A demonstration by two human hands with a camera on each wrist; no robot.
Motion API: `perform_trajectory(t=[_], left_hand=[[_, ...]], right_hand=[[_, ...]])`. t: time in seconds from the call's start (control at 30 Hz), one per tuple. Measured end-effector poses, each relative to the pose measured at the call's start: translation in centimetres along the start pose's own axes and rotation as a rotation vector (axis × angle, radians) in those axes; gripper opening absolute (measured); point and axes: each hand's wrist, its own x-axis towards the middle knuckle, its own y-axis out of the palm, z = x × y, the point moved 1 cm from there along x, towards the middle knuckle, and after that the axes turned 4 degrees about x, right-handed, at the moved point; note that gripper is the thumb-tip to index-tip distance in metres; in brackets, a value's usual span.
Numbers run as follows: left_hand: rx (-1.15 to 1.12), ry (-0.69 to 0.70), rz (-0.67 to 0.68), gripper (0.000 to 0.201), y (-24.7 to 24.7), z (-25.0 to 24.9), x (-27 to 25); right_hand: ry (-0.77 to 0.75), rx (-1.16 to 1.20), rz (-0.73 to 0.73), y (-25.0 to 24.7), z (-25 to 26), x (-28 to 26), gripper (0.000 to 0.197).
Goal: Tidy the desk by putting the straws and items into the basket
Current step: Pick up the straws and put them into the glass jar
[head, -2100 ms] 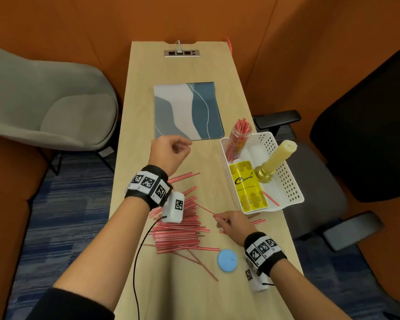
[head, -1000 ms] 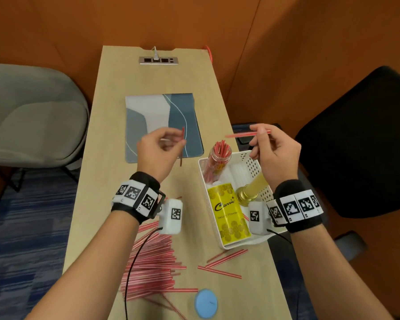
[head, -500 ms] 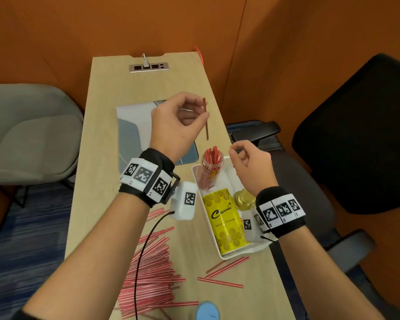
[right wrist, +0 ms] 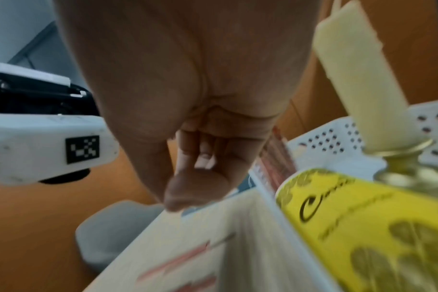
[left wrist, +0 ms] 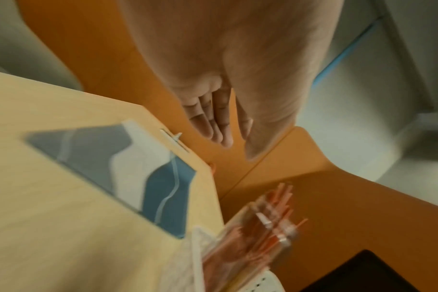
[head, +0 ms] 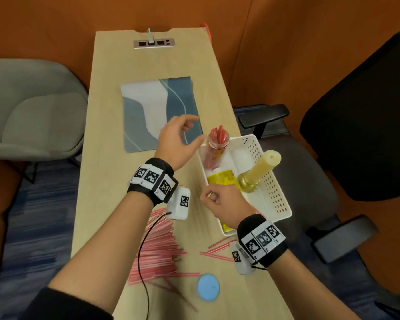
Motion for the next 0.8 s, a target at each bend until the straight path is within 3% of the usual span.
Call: perform_trajectory(t=[0.17,0.3,0.37,0.47,0.6,0.8], left_hand=[[0.092,-0.304,0.058,0.025,-3.5,7.7,-7.8],[0.293,-0.589,0.215,0.024,-4.7,13.0,-15.0],[0.311,-0.667,0.250,0.017,-5.0,14.4,-17.8],[0.303,-0.661,0.291,0.019,-4.9,15.7,-20.6],[0.298,-0.644,0.253,0.010,-4.6,16.7,-22.1],[0.285,-0.625,0.260,0.005,-4.8,16.8,-22.2]], right_hand=[[0.067,-0.165,0.371,8.1,-1.0,-0.4,0.012],[0.084,-0.344,0.477,13.0,-1.9,-1.9,0.018],[0.104,-0.423,0.473,14.2,-2.2,-2.5,0.015],[0.114,-0.480,0.423,14.6,-2.3,-3.1,0.008],[0.105,-0.481,0.386,13.9,-2.4,-3.4,0.019],[0.071,-0.331,0.390,11.7,-2.3,-3.9,0.023]])
